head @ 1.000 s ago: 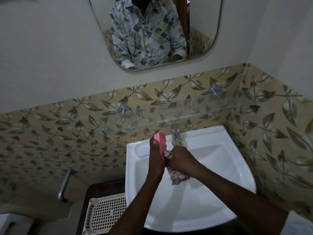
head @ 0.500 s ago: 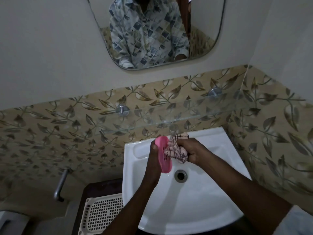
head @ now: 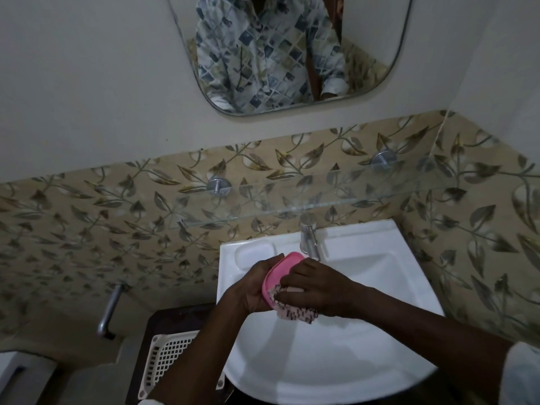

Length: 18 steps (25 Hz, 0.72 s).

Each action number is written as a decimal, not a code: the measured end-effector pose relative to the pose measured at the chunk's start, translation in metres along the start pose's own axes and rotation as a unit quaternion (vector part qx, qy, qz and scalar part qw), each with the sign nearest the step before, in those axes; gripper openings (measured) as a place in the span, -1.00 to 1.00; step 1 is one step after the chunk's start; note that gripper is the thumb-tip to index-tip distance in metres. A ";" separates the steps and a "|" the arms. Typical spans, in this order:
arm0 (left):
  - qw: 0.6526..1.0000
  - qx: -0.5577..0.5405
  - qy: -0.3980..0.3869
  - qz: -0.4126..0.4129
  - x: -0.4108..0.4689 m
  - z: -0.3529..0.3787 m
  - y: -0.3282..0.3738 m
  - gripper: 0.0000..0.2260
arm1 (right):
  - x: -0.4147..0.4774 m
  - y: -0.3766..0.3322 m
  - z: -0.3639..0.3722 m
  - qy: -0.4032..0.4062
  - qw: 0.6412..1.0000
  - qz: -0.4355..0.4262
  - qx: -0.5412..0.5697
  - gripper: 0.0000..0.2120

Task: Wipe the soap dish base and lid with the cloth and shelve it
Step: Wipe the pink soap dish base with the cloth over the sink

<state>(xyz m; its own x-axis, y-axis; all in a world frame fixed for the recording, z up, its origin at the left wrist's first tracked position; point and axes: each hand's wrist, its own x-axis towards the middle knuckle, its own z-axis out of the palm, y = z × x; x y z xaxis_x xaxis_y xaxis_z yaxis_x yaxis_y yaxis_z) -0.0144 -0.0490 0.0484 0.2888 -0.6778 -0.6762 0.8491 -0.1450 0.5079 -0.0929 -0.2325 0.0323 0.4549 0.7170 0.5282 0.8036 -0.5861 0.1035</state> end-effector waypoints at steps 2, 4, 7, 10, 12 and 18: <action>1.000 0.021 0.005 -0.009 -0.004 -0.003 0.006 -0.59 | 0.009 -0.004 0.007 0.010 1.000 -0.001 -0.006 -0.69; 0.999 0.025 0.000 -0.023 -0.007 -0.003 0.008 -0.67 | 0.016 -0.001 0.010 0.009 0.999 -0.026 -0.026 -0.72; 0.999 -0.004 -0.032 -0.016 -0.007 -0.008 -0.006 -0.59 | 0.019 0.019 -0.002 0.001 0.999 0.022 -0.033 -0.81; 0.997 -0.053 -0.018 0.050 0.000 -0.009 -0.010 -0.46 | 0.021 0.024 -0.012 -0.016 0.977 0.212 -0.025 -0.75; 0.990 -0.077 0.021 0.118 0.008 -0.003 -0.010 -0.47 | 0.028 0.011 -0.010 -0.049 0.911 0.409 0.010 -0.71; 0.956 -0.115 0.136 0.234 0.027 0.005 -0.024 -0.52 | 0.061 -0.018 0.004 -0.127 0.731 0.659 0.127 -0.73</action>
<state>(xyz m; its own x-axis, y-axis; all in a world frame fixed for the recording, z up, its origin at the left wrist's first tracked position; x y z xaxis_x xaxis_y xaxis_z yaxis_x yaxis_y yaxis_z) -0.0291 -0.0669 0.0209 0.7383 -0.4119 -0.5341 0.6649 0.3117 0.6787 -0.0785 -0.1766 0.0588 0.9284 -0.3411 -0.1473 -0.3652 -0.7650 -0.5305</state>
